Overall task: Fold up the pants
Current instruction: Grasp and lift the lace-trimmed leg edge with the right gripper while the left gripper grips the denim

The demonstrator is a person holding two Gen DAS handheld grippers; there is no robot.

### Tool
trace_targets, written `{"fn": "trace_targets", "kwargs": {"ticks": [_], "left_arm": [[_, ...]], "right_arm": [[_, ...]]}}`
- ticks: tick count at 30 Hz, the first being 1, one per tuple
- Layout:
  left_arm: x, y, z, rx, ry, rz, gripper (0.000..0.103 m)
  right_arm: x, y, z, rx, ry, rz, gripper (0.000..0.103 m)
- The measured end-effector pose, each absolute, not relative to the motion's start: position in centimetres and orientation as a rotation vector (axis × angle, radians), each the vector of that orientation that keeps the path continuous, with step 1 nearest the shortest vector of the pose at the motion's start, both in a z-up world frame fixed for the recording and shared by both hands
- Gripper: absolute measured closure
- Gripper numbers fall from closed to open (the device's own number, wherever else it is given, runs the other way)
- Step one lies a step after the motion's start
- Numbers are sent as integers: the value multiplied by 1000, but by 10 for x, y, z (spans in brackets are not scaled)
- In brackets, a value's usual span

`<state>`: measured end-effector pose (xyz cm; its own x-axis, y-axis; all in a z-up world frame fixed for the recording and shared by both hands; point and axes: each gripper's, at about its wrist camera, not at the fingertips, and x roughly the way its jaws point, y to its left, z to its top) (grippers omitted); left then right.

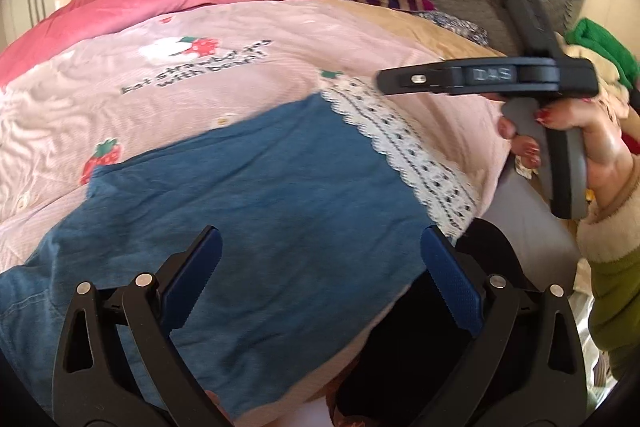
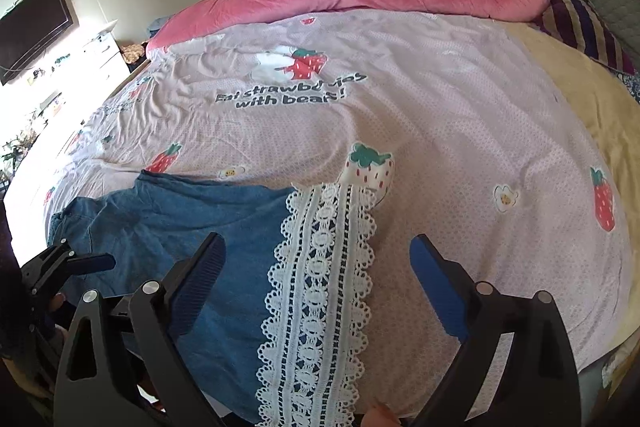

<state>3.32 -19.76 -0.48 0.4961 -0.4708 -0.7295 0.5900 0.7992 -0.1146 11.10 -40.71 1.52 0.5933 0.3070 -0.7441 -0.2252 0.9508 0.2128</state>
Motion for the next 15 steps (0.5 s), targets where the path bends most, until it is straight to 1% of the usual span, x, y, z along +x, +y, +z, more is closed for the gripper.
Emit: {"fn": "trace_targets", "kwargs": {"ticks": [6,15], "left_arm": [[22,-222,-14,191,839,-690,10],[15,-243,-28,222,862,-740,10]], "right_arm": [[122,-411,-2,152,919,345,10],[141,-404,-9,167,932,381,10]]}}
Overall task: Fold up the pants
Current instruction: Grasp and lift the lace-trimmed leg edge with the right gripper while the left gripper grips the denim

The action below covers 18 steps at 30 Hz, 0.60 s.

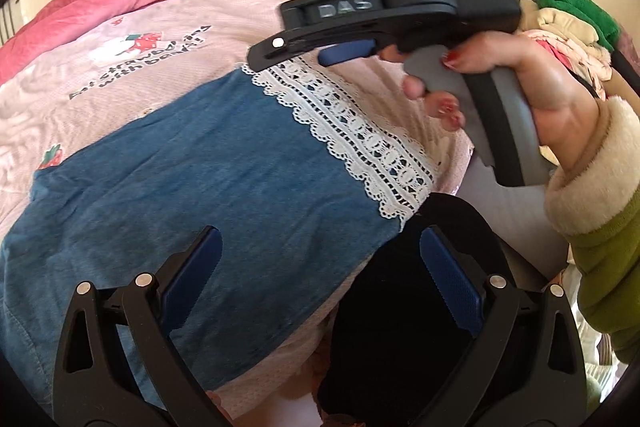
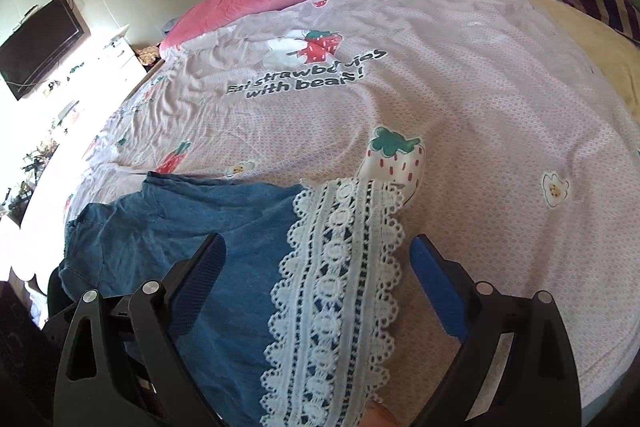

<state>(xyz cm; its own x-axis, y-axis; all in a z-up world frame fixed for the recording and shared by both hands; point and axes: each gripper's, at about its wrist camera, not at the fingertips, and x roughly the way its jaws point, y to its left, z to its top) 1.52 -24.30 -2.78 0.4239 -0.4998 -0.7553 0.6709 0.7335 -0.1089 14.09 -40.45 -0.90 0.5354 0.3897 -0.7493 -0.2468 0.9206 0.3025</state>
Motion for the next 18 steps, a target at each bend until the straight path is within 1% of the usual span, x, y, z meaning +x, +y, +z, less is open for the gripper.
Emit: {"fn": "trace_targets", "kwargs": {"ticks": [4,5,6,7,9,11,18], "left_arm": [[16,-246,-30,226,865,-745,10],[16,-246,-30,225,865,-747,10],[16,-246,-30,223,865,-748,10],[16,-247,-30,222,866,-748,10],[16,-248,-32,220,872,-750,10],[17,-249,-35,220,879,-753,10],[21,-249,-40,210,896,-758,10]], "right_arm": [[152,-403,-22,179,980,399,12],[153,-402,-25,181,987,409,22],[152,-399,-26,165,987,409,28],[150,-397,-25,148,983,407,31],[144,-393,-20,139,962,433,38],[140,-392,-15,122,946,428,40],[130,-382,-6,68,914,474,40]]}}
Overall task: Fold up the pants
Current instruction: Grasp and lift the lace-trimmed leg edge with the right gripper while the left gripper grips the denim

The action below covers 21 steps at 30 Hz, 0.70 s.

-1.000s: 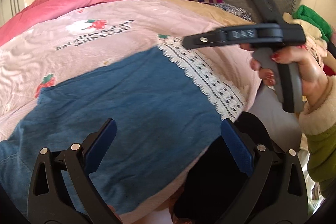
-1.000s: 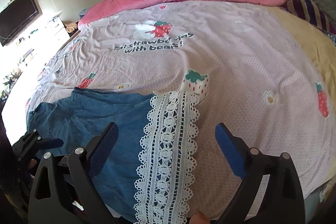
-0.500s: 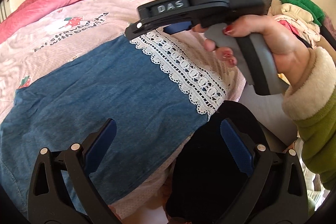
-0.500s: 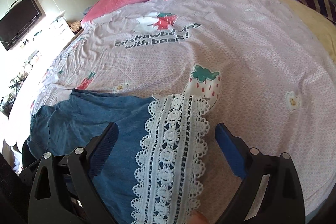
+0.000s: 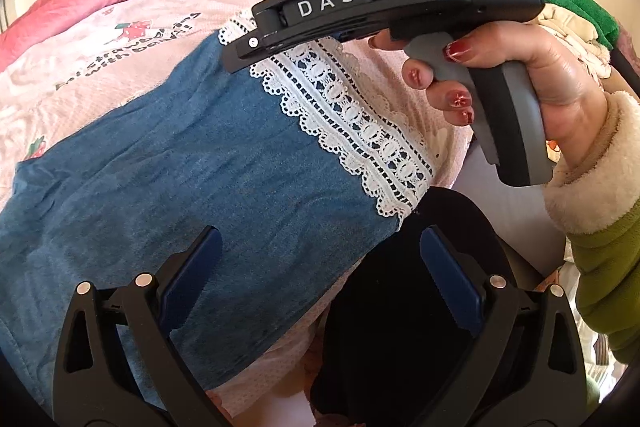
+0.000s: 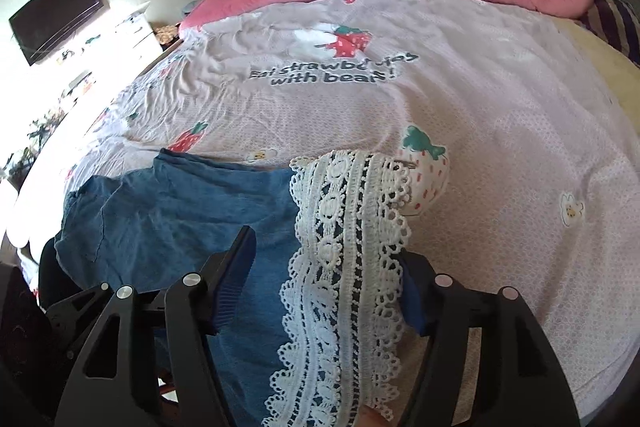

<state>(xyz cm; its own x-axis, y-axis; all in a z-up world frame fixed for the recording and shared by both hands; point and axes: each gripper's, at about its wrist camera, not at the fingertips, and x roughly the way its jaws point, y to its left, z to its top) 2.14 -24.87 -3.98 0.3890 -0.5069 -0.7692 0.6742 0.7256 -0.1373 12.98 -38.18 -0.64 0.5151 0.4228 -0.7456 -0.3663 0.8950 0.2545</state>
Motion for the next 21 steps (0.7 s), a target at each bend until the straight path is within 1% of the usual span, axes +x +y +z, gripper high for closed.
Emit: {"fn": "trace_targets", "kwargs": {"ticks": [3,5,6,7,9,10,11,14,16,18,19,21], "left_arm": [[20,-249,-40,211,893,-755,10],[17,-249,-39,214,886,-754,10],[17,-249,-39,215,881,-756,10],[16,-250,-39,217,876,-759,10],[14,-253,-38,224,871,-772,10],[13,-255,-38,232,865,-786,10],[12,-257,-38,240,857,-793,10],[6,-273,-38,299,816,-823,10],[4,-284,-39,341,793,-842,14],[-1,-296,-42,400,759,-855,29],[-3,-301,-44,426,747,-852,31],[-5,-308,-49,466,728,-843,39]], "right_arm": [[143,-383,-18,97,965,474,40],[154,-391,-28,172,1001,475,40],[157,-394,-30,204,1010,484,41],[161,-400,-33,251,1019,497,44],[162,-411,-32,325,1025,522,68],[161,-415,-30,355,1020,543,75],[159,-416,-28,376,1015,564,84],[153,-411,-17,355,1003,591,85],[152,-405,-13,335,1011,599,85],[155,-402,-10,338,1022,605,85],[156,-402,-9,338,1026,607,85],[158,-402,-7,339,1032,607,85]]}}
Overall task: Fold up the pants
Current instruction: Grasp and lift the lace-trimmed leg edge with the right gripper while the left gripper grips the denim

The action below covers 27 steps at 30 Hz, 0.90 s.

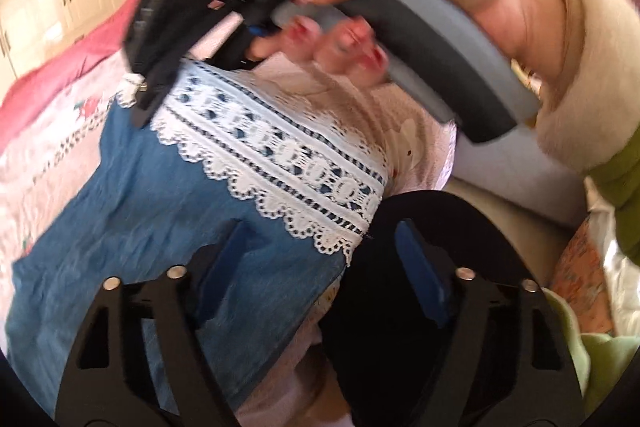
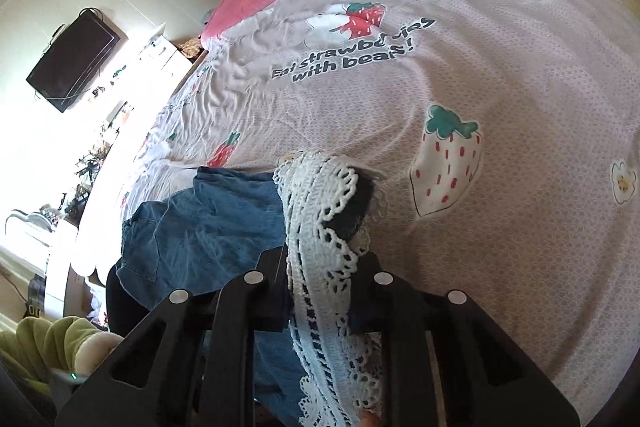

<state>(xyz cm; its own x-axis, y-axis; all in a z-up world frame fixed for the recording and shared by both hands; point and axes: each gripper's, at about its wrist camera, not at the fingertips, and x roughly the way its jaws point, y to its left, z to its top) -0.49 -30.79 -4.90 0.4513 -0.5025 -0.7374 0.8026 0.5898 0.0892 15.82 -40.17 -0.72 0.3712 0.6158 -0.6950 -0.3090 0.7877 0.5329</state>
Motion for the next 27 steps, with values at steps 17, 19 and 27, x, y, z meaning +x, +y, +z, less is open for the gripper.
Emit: {"fn": "trace_targets", "kwargs": {"ticks": [17,19,27], "left_arm": [[-16,-319,-60,585,621,-738,88],[-12,-307,-51,511,640,-766,92],[4,-255,-21,188,722,-846,96]], "right_arm": [[172,-406,-16,357,1079,571,85],[170,-405,-13,363,1075,563,85],[163,-381,7,365,1050,564,85]]}}
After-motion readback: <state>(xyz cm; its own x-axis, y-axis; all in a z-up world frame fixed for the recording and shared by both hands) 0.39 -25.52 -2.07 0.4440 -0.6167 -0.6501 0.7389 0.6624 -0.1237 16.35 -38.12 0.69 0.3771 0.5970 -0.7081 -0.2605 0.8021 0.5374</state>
